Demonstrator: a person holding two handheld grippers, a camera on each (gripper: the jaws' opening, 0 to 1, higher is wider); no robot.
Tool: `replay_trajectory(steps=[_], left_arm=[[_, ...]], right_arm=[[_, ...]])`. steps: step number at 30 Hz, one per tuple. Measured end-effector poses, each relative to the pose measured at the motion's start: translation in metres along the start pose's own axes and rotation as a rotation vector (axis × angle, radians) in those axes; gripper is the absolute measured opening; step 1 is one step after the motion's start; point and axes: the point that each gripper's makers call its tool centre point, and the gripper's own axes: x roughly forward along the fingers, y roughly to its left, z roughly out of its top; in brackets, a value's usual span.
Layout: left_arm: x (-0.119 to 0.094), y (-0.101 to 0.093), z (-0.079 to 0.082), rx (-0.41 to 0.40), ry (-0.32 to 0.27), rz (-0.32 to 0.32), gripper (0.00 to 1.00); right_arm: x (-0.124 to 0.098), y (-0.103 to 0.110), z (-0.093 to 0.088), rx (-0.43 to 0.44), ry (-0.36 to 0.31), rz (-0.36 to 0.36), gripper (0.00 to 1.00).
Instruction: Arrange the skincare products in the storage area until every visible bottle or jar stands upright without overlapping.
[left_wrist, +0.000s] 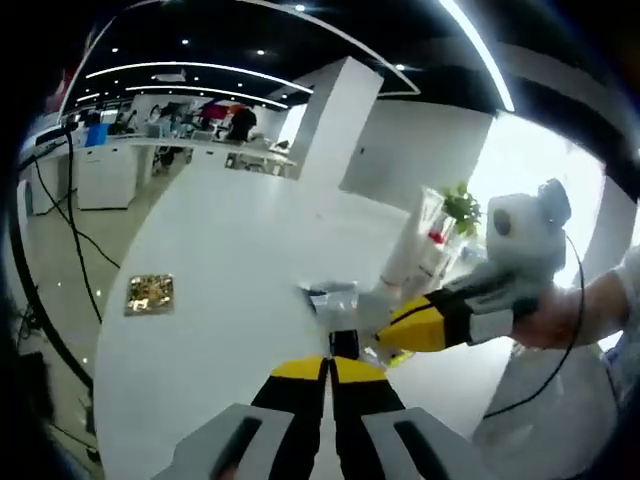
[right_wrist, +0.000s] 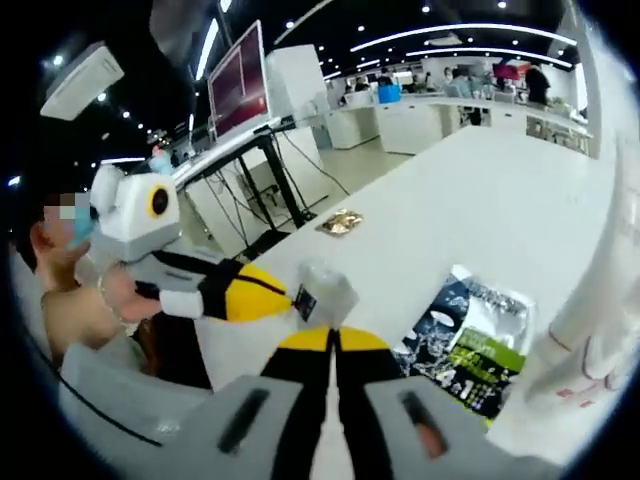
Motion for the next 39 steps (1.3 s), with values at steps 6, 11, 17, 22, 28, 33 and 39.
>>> replay_trajectory(steps=[6, 11, 17, 22, 28, 33, 39], left_arm=[[0.027, 0.022, 0.015, 0.002, 0.023, 0.047, 0.03], [0.051, 0.040, 0.019, -0.013, 0.043, 0.088, 0.03], [0.076, 0.058, 0.007, 0.005, 0.112, 0.142, 0.04], [0.088, 0.067, 0.003, -0.030, 0.128, 0.163, 0.04], [0.092, 0.070, 0.000, 0.031, 0.138, 0.200, 0.05], [0.089, 0.080, -0.002, 0.039, 0.133, 0.260, 0.03], [0.087, 0.082, -0.003, 0.043, 0.128, 0.307, 0.03]], right_arm=[[0.017, -0.024, 0.015, 0.020, 0.002, -0.048, 0.02], [0.034, -0.046, 0.021, 0.011, 0.034, -0.099, 0.02], [0.057, -0.069, 0.019, -0.020, 0.094, -0.137, 0.03], [0.068, -0.084, 0.008, -0.001, 0.139, -0.176, 0.04], [0.074, -0.089, 0.004, -0.057, 0.147, -0.194, 0.08], [0.079, -0.087, 0.003, -0.147, 0.165, -0.174, 0.12], [0.071, -0.096, 0.015, -0.196, 0.114, -0.237, 0.12]])
